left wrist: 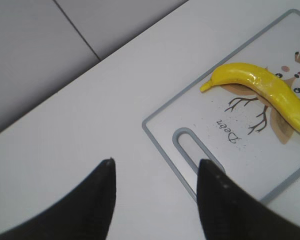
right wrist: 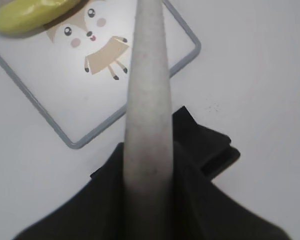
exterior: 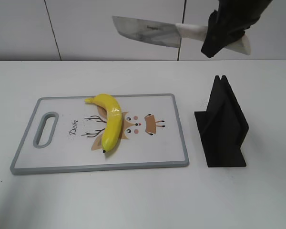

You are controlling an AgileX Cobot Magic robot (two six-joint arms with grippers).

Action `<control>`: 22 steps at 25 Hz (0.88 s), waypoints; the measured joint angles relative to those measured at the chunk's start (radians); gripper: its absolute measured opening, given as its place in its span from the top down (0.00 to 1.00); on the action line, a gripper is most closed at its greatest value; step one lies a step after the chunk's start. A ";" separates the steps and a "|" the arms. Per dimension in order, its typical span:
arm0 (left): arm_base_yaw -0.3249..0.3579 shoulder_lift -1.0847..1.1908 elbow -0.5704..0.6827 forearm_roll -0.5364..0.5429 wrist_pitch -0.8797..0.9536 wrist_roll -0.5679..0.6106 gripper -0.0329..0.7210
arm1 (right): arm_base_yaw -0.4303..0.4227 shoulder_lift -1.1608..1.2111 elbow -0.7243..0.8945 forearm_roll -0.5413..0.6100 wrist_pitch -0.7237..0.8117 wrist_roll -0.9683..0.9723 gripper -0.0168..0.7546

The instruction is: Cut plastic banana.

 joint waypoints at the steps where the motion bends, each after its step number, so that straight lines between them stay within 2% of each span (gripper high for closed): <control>1: -0.007 0.053 -0.052 -0.001 0.015 0.039 0.31 | 0.000 0.023 -0.014 0.019 0.002 -0.045 0.76; 6: -0.083 0.272 -0.272 -0.004 0.092 0.264 0.31 | 0.000 0.117 -0.070 0.127 0.002 -0.285 0.76; 10: -0.164 0.423 -0.383 -0.005 0.126 0.404 0.31 | 0.000 0.183 -0.105 0.182 0.035 -0.477 0.76; 15: -0.235 0.581 -0.428 -0.005 0.126 0.504 0.31 | 0.000 0.214 -0.116 0.234 0.044 -0.617 0.76; 22: -0.259 0.725 -0.429 -0.007 0.122 0.535 0.31 | 0.000 0.258 -0.117 0.269 0.042 -0.671 0.76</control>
